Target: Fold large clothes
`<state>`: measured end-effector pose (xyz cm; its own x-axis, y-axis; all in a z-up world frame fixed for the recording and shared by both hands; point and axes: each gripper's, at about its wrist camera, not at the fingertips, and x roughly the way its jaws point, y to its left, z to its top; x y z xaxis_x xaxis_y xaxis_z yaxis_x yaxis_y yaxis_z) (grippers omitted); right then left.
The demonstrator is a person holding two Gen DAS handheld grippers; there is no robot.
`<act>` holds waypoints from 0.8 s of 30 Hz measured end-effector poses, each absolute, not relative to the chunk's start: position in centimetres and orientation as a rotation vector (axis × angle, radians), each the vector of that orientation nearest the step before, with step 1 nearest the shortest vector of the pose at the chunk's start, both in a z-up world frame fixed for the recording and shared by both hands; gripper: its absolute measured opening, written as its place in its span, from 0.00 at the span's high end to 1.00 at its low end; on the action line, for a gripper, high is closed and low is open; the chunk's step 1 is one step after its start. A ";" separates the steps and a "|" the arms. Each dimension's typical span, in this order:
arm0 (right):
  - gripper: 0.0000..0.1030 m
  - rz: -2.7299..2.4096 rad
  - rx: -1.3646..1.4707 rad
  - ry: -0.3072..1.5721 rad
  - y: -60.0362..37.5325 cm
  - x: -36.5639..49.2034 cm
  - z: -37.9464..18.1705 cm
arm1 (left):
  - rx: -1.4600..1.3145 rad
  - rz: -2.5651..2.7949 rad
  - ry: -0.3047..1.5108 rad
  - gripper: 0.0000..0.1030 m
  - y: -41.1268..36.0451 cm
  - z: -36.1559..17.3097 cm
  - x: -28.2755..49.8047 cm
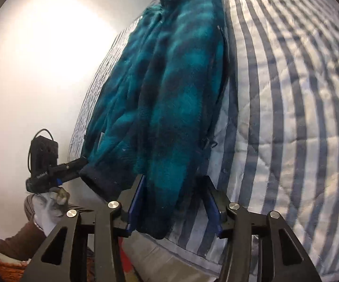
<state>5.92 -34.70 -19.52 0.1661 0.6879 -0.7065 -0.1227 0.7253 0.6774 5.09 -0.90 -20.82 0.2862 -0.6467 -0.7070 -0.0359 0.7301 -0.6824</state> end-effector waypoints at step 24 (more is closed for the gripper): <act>0.91 0.690 0.673 1.063 -34.9 12.0 -11.6 | -0.724 -0.459 1.024 0.89 -0.6 -9.3 13.0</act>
<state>11.96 -34.90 -11.59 0.3256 0.7771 -0.5386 -0.1763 0.6095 0.7729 12.96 -0.62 -9.25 0.4586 -0.6533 -0.6024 0.0155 0.6837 -0.7296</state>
